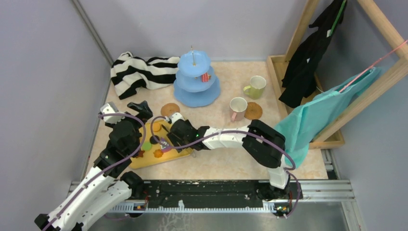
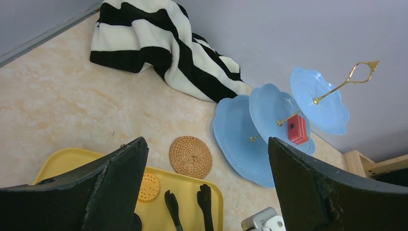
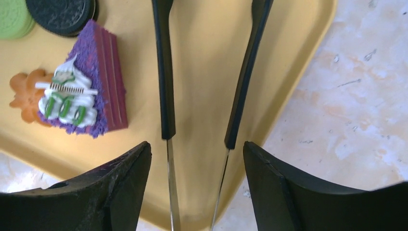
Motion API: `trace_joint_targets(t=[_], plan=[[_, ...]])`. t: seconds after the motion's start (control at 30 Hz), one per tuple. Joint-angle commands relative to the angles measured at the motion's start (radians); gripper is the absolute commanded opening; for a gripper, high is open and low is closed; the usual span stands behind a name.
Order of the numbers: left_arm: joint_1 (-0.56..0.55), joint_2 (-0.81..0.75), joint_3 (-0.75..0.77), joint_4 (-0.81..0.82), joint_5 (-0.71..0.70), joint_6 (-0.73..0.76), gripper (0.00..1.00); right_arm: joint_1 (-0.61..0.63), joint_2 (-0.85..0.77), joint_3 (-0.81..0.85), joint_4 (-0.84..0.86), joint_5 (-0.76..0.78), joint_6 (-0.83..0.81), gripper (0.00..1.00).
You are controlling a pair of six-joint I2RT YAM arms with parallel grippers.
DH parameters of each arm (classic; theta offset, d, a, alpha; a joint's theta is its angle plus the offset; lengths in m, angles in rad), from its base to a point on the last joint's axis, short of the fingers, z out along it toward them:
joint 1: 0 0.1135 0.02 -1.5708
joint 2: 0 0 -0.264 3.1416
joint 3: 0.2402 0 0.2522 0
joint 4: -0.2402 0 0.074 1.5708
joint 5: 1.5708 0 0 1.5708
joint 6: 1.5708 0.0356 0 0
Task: Serve the afternoon tea
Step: Pick up the clamp from the tray.
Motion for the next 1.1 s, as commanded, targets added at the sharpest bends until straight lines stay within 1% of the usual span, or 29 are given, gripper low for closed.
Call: trace_joint_targets(t=[0.0,0.23,0.53,0.73,1.07], plan=[[-0.001,-0.008,-0.006,-0.006,-0.008,-0.003,0.99,-0.007,-0.101,-0.082,0.133,-0.031,-0.018,0.70],[0.001,0.000,-0.010,-0.010,-0.006,-0.013,0.99,-0.006,-0.145,-0.179,0.234,-0.060,-0.033,0.61],[0.001,0.000,-0.018,-0.017,-0.015,-0.028,0.99,-0.007,-0.116,-0.195,0.277,-0.061,-0.053,0.53],[0.000,0.001,-0.027,-0.016,-0.022,-0.035,0.99,-0.005,-0.087,-0.202,0.323,-0.040,-0.059,0.52],[0.001,0.000,-0.036,-0.018,-0.026,-0.043,0.99,-0.005,-0.003,-0.173,0.312,-0.006,-0.047,0.55]])
